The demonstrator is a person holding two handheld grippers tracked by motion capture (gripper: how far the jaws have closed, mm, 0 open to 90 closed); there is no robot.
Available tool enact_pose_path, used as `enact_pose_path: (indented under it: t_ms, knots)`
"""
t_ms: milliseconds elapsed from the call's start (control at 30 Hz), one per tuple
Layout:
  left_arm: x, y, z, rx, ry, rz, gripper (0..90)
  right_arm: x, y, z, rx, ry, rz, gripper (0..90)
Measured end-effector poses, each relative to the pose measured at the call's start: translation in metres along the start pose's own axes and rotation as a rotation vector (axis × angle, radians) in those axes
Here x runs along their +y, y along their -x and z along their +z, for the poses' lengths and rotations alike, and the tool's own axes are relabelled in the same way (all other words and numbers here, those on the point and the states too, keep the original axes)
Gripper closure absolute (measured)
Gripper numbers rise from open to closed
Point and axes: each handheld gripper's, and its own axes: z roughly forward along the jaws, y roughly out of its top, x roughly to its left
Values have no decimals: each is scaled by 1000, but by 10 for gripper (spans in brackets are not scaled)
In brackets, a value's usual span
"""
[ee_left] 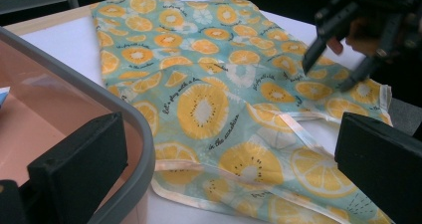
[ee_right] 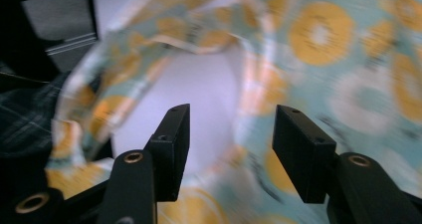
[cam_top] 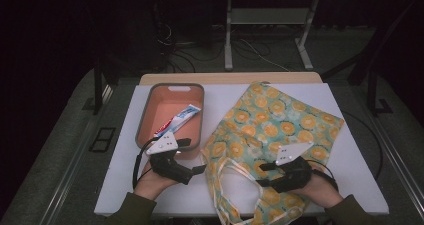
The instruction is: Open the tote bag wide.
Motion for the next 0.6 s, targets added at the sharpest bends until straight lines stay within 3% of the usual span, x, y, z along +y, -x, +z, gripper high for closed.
enact_pose_path:
  t_ms: [333, 600]
  knots:
    - [0, 0, 1, -3, -6, 4, 0, 30, -34, 40, 163, 10, -60, 454]
    - [0, 0, 1, -3, -5, 2, 0, 41, -45, 64, 198, -15, -74, 448]
